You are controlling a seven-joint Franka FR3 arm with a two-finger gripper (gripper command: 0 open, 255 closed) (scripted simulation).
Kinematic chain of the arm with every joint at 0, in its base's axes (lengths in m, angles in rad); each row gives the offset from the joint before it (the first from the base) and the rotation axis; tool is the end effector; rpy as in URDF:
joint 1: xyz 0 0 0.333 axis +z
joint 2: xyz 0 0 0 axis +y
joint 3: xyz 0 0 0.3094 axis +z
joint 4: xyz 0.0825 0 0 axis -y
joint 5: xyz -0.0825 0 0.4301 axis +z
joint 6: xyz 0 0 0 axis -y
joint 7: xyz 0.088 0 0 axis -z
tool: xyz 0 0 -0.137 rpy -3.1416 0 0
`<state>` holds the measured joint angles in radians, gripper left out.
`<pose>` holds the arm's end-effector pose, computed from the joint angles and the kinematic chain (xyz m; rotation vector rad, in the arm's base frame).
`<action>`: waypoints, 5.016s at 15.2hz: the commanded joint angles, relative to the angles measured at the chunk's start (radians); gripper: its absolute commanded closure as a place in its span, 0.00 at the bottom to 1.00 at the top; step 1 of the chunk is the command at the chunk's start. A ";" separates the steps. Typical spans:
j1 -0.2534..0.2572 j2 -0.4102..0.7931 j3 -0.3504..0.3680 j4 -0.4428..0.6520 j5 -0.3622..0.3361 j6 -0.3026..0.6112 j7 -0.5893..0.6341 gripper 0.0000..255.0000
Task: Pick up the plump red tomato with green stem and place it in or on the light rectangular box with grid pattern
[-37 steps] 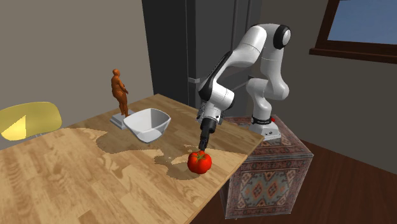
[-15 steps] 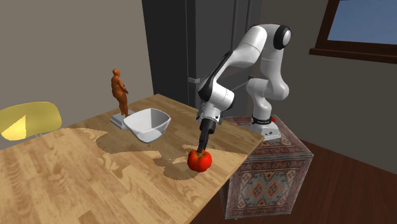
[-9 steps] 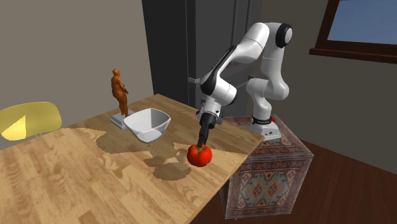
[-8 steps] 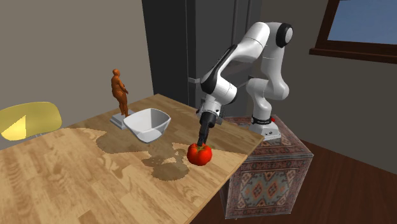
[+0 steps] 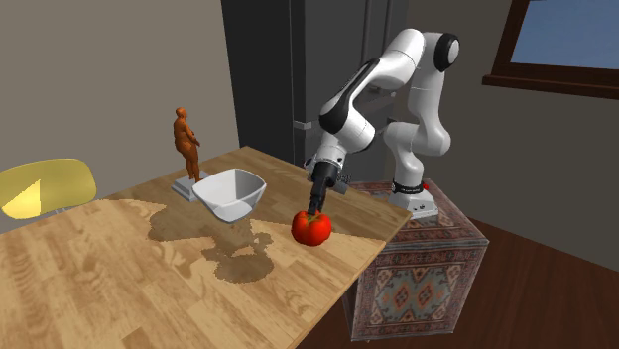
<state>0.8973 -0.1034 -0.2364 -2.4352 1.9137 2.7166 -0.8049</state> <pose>0.4308 0.3087 0.2935 -2.1152 0.2982 -0.3312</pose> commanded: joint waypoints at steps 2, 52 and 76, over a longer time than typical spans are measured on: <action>0.004 -0.030 0.003 0.002 -0.059 0.019 0.065 1.00; -0.546 -0.437 -0.655 -0.070 -1.233 -0.720 0.293 1.00; -0.464 -0.333 -0.768 -0.120 -1.158 -0.662 0.127 0.00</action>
<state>0.4333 -0.4366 -1.0048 -2.5556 0.7557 2.0548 -0.6778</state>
